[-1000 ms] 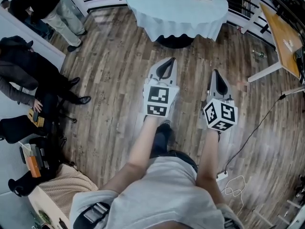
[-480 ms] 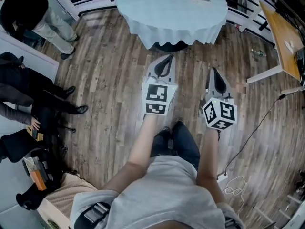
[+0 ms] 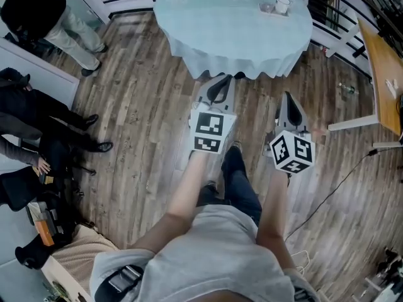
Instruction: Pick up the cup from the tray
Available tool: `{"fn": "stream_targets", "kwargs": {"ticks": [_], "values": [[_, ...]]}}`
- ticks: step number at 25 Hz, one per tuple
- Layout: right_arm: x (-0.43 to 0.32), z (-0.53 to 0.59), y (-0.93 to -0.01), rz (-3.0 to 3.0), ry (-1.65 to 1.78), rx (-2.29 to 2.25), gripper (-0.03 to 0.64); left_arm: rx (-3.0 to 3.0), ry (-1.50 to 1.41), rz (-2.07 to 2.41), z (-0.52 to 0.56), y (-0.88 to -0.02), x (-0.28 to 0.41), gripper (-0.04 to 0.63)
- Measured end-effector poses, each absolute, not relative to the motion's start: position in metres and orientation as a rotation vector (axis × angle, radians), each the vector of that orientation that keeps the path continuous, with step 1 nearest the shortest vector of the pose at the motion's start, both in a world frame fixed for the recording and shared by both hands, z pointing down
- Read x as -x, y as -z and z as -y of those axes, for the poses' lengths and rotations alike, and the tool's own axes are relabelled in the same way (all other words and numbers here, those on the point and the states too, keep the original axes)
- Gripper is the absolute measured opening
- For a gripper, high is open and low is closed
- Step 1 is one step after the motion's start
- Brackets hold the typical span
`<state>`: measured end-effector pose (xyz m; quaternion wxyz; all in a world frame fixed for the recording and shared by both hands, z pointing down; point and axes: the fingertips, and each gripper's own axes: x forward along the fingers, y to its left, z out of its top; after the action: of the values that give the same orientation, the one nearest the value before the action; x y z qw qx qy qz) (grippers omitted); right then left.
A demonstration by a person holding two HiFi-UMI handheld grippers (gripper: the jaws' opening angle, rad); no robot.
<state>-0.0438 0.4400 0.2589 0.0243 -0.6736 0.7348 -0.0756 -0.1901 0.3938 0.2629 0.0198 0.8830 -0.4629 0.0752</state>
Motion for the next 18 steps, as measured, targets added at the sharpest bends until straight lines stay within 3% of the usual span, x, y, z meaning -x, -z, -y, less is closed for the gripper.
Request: {"fn": "stream_targets", "kwargs": {"ticks": [18], "values": [[-0.053,-0.226,-0.246,-2.372,0.246,1.962,0.008,-2.701,-0.243,1.496,-0.194,-0.248,0.089,0.006]]}}
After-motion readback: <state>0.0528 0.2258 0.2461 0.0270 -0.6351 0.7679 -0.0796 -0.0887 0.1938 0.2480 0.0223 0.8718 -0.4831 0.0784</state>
